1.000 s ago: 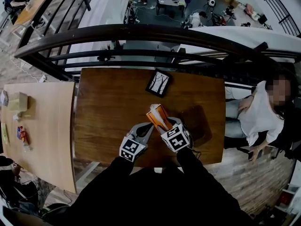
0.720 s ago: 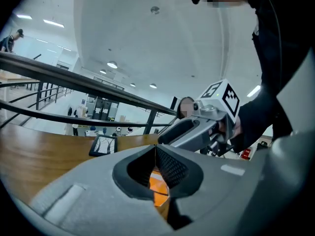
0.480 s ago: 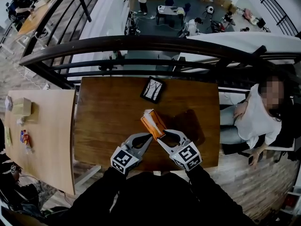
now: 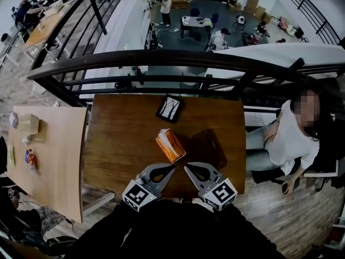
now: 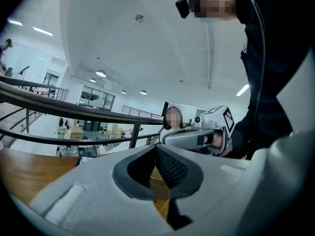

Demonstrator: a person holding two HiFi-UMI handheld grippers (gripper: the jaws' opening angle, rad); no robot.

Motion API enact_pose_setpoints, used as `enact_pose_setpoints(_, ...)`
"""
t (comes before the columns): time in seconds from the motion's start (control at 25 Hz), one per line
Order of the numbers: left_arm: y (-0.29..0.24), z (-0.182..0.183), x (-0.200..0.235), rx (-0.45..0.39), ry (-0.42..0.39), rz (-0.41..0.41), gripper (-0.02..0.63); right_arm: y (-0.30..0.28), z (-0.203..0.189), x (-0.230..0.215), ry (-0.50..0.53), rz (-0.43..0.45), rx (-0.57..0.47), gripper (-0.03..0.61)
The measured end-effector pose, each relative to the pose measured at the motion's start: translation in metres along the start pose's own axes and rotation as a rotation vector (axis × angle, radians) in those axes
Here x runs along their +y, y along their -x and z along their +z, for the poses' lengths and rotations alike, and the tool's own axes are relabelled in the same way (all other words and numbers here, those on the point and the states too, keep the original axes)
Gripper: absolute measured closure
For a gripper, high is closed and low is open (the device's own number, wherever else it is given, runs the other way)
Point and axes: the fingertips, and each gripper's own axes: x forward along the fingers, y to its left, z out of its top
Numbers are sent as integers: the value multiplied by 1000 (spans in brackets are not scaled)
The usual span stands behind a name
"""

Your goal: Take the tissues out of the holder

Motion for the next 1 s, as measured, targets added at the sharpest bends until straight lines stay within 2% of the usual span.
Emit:
enact_pose_setpoints(0.16, 0, 15, -13, 10, -19, -17, 606, 19, 10, 4, 28, 15, -24, 574)
enact_pose_setpoints(0.4, 1, 48, -26, -22, -28, -26, 605, 43, 34, 9, 70, 29, -86, 574)
enact_pose_setpoints(0.64, -2, 84, -48, -70, 2, -35, 604, 63, 71, 19, 94, 39, -152, 574)
enact_pose_setpoints(1.0, -8, 110, -62, -97, -20, -45, 604, 70, 95, 19, 127, 38, -175, 574)
